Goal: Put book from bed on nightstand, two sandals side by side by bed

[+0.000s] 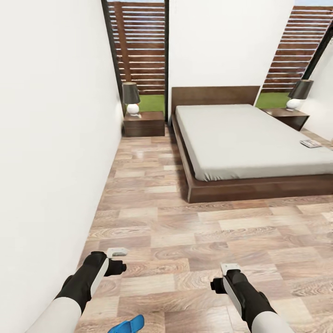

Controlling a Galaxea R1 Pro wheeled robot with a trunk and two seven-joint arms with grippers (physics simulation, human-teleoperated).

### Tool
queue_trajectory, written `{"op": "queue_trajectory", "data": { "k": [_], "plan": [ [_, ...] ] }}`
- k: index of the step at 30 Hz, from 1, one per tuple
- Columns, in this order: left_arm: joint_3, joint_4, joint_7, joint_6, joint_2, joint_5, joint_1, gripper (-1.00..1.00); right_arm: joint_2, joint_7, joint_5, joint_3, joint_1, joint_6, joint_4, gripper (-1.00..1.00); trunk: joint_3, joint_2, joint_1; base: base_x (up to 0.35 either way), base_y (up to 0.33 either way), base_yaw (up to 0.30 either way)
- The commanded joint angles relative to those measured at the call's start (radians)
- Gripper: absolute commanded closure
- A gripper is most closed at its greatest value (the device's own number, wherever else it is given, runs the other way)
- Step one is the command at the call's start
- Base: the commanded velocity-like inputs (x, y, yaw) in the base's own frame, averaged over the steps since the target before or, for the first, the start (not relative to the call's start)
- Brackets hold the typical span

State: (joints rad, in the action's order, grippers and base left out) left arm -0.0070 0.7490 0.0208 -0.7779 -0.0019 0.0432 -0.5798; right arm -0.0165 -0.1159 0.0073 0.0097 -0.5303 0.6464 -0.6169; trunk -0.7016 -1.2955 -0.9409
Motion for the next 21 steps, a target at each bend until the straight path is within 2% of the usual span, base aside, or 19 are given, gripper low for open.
{"op": "queue_trajectory", "data": {
  "k": [1, 7, 17, 21],
  "plan": [
    [-0.001, 0.001, 0.002, -0.004, 0.0, 0.004, 0.0, -1.0, 0.0, -0.004, 0.0, 0.001, -0.001, 0.006, -0.001, -1.0, -0.001, -0.001, 0.0, -0.087, 0.246, -0.261],
    [-0.001, 0.001, 0.002, -0.004, 0.0, 0.004, 0.0, -1.0, 0.0, -0.004, 0.001, 0.001, -0.001, 0.006, -0.001, -1.0, -0.001, -0.001, 0.0, -0.034, 0.117, -0.261],
    [-0.001, 0.001, 0.002, -0.004, 0.0, 0.004, 0.0, -1.0, 0.0, -0.004, 0.002, 0.001, -0.001, 0.006, -0.001, -1.0, -0.001, -0.001, 0.0, -0.003, 0.01, -0.261],
    [-0.001, 0.001, 0.002, -0.004, 0.0, 0.004, 0.0, -1.0, 0.0, -0.004, 0.002, 0.001, -0.001, 0.006, -0.001, -1.0, -0.001, -0.001, 0.0, -0.117, 0.084, -0.122]
  ]
}}
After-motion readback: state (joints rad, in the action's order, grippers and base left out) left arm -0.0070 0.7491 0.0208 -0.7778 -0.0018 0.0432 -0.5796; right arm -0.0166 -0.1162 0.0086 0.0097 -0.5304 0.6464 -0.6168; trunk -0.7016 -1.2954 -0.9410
